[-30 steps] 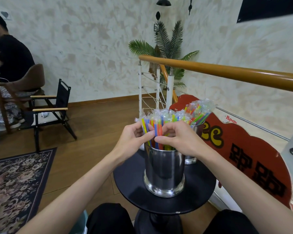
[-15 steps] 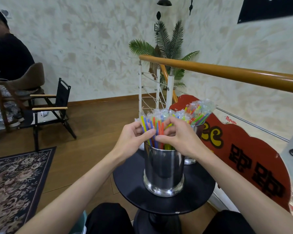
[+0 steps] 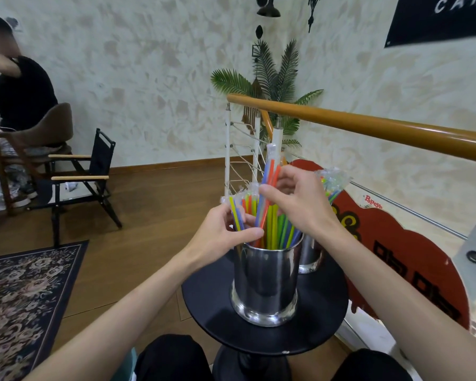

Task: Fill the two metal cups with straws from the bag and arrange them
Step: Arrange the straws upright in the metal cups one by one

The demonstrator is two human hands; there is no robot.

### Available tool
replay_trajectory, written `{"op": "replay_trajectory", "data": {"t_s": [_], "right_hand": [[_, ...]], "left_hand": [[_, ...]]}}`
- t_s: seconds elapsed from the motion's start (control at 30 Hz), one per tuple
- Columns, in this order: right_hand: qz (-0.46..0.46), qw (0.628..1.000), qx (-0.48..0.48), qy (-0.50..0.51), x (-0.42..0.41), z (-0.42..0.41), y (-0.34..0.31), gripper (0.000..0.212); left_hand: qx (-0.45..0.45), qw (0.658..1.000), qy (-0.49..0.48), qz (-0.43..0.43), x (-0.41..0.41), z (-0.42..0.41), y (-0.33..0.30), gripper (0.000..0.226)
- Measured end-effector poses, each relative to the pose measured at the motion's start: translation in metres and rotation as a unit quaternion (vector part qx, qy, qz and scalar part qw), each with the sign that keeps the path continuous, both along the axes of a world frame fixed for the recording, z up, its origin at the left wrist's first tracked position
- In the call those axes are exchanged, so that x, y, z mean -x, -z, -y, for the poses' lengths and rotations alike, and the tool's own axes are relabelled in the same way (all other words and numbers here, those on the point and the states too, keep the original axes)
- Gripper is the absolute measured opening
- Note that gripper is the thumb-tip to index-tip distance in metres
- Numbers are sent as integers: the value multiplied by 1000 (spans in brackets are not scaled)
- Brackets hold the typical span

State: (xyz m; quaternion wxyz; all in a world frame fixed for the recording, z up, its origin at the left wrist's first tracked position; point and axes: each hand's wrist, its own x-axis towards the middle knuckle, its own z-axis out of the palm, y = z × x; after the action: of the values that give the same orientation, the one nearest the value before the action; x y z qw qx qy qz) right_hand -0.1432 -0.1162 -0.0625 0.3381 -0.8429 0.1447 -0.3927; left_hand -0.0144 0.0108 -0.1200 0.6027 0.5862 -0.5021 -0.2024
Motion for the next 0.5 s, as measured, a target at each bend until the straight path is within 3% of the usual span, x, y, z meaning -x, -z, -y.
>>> {"op": "replay_trajectory", "data": {"t_s": [0.23, 0.37, 0.5], "right_hand": [[62, 997, -36, 7, -4, -7, 3, 40], [-3, 998, 26, -61, 4, -4, 14, 23], [-77, 987, 76, -121, 8, -2, 24, 9]], "left_hand": [[-7, 999, -5, 32, 0, 4, 1, 34], [-4, 999, -7, 51, 2, 5, -1, 29], [-4, 998, -1, 66, 6, 5, -5, 43]]}}
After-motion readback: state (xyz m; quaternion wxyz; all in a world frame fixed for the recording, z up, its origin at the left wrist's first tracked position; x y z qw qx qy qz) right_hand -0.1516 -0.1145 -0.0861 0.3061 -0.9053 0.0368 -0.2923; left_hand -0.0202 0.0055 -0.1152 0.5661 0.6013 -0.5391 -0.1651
